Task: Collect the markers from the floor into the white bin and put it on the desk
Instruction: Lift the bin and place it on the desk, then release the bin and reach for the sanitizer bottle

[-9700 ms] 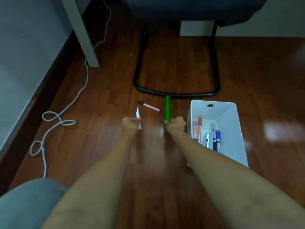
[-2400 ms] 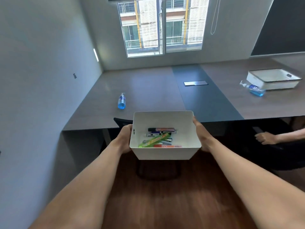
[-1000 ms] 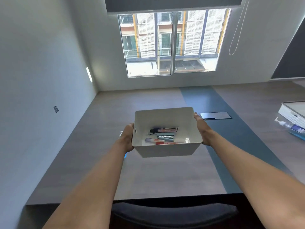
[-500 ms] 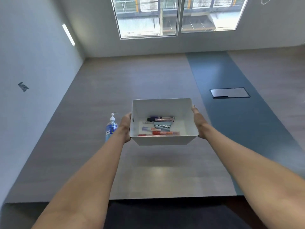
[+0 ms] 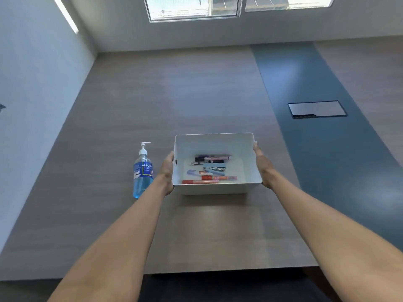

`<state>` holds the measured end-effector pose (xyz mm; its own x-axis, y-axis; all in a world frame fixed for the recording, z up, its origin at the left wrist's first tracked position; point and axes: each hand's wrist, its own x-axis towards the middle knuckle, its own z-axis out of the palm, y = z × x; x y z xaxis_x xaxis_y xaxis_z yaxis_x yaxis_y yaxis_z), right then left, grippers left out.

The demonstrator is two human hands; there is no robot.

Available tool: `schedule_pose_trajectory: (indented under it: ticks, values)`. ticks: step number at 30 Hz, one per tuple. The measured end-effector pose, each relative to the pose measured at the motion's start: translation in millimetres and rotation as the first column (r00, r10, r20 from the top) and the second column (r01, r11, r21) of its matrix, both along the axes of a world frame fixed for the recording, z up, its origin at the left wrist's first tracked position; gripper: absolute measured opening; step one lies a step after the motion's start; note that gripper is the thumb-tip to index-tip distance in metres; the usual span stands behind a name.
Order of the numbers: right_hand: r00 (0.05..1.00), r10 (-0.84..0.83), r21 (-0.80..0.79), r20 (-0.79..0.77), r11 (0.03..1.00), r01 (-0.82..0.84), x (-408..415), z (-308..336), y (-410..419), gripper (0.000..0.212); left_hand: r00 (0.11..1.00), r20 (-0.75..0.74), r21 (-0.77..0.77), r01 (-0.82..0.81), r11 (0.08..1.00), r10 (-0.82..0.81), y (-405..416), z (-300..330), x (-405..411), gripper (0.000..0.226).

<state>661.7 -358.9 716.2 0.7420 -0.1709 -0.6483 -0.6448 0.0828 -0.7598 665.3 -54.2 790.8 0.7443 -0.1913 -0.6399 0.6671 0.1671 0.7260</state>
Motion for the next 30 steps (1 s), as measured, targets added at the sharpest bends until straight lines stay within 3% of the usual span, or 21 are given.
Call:
schedule_pose_trajectory:
  ticks: [4,6,9,12,14,18,21,25,30]
  values:
    - [0.999,0.038,-0.118,0.033,0.992,-0.034,-5,42,18,0.096,0.999,-0.011,0.092,0.032,0.995,-0.031,-6,8,3,0.048]
    - [0.993,0.079,-0.317,0.085,0.947,-0.048,-7,59,22,0.079,0.995,0.003,0.287,0.091,0.954,-0.096,-6,11,3,0.056]
    - [0.973,0.211,-0.645,0.098,0.758,-0.099,-3,71,17,0.083,0.979,0.084,0.614,0.094,0.784,-0.184,-1,29,3,0.066]
    - [0.950,0.307,-0.774,0.060,0.615,-0.150,4,84,16,0.079,0.925,0.229,0.796,0.002,0.605,-0.303,14,43,4,0.061]
    - [0.926,0.375,-0.843,0.039,0.510,-0.172,12,97,23,0.075,0.908,0.220,0.891,-0.039,0.452,-0.357,25,46,14,0.066]
    - [0.870,0.493,-0.909,0.032,0.376,-0.180,22,119,52,0.071,0.904,0.181,0.965,-0.087,0.249,-0.387,50,65,15,0.063]
    - [0.822,0.569,-0.928,0.014,0.314,-0.201,31,126,87,0.069,0.894,0.207,0.974,-0.152,0.166,-0.397,74,72,16,0.061]
    - [0.760,0.650,-0.936,-0.002,0.267,-0.230,44,126,139,0.067,0.907,0.170,0.983,-0.129,0.129,-0.386,109,61,21,0.060]
    - [0.698,0.716,-0.914,-0.016,0.272,-0.301,62,109,210,0.066,0.925,0.142,0.982,-0.086,0.171,-0.352,151,41,33,0.062]
